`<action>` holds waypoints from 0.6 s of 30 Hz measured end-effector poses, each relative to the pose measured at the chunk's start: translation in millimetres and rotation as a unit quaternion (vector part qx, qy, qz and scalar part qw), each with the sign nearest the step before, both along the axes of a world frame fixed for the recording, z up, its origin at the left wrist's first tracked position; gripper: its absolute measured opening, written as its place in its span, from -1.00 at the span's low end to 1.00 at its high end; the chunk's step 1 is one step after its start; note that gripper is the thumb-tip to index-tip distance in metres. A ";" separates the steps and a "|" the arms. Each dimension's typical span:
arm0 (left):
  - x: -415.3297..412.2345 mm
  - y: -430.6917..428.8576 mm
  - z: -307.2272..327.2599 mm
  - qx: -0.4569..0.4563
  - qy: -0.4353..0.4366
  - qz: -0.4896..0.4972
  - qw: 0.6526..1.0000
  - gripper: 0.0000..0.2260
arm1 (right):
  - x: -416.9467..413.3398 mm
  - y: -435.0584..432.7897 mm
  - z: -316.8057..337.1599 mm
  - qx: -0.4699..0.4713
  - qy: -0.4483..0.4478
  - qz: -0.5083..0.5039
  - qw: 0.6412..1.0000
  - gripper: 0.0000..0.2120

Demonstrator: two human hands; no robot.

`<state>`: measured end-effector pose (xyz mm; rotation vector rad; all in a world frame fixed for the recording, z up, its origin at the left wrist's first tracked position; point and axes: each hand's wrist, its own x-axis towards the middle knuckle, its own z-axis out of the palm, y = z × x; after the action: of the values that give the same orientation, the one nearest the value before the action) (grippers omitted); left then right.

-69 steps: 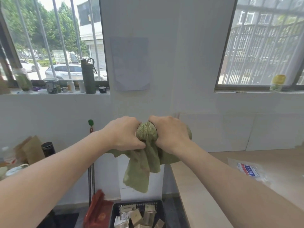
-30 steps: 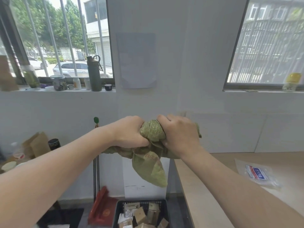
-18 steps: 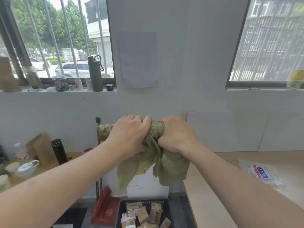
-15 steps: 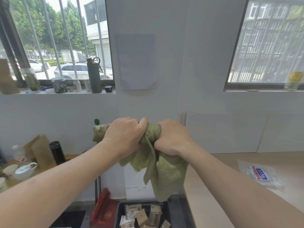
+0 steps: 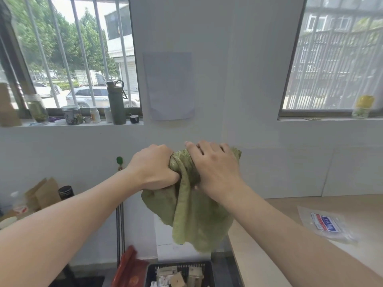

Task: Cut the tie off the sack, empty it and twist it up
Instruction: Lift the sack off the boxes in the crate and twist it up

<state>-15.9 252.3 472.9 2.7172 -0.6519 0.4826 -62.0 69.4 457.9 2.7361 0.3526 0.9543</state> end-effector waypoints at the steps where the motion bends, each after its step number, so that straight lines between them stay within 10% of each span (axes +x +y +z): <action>1: -0.3 -0.9 2.6 -0.029 0.032 -0.021 0.999 -0.75 | 0.9 -0.3 2.5 -0.004 -0.025 -0.005 1.000 -0.28; 4: -2.8 -1.3 8.9 -0.071 0.111 -0.085 0.988 -0.71 | 2.5 -2.0 4.5 0.024 -0.083 0.018 0.996 -0.65; 9: -11.0 2.4 8.8 -0.008 0.132 -0.095 0.987 -0.77 | 2.6 1.9 -5.5 0.042 -0.051 0.019 0.998 -0.72; 18: -22.4 0.8 -15.9 0.188 -0.257 -0.063 0.946 -0.44 | 7.3 13.8 -6.0 0.203 0.140 -0.020 0.969 -0.96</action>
<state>-38.3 253.1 457.0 2.8741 -1.1442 1.1615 -54.7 83.2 451.9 3.2488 0.1568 0.6895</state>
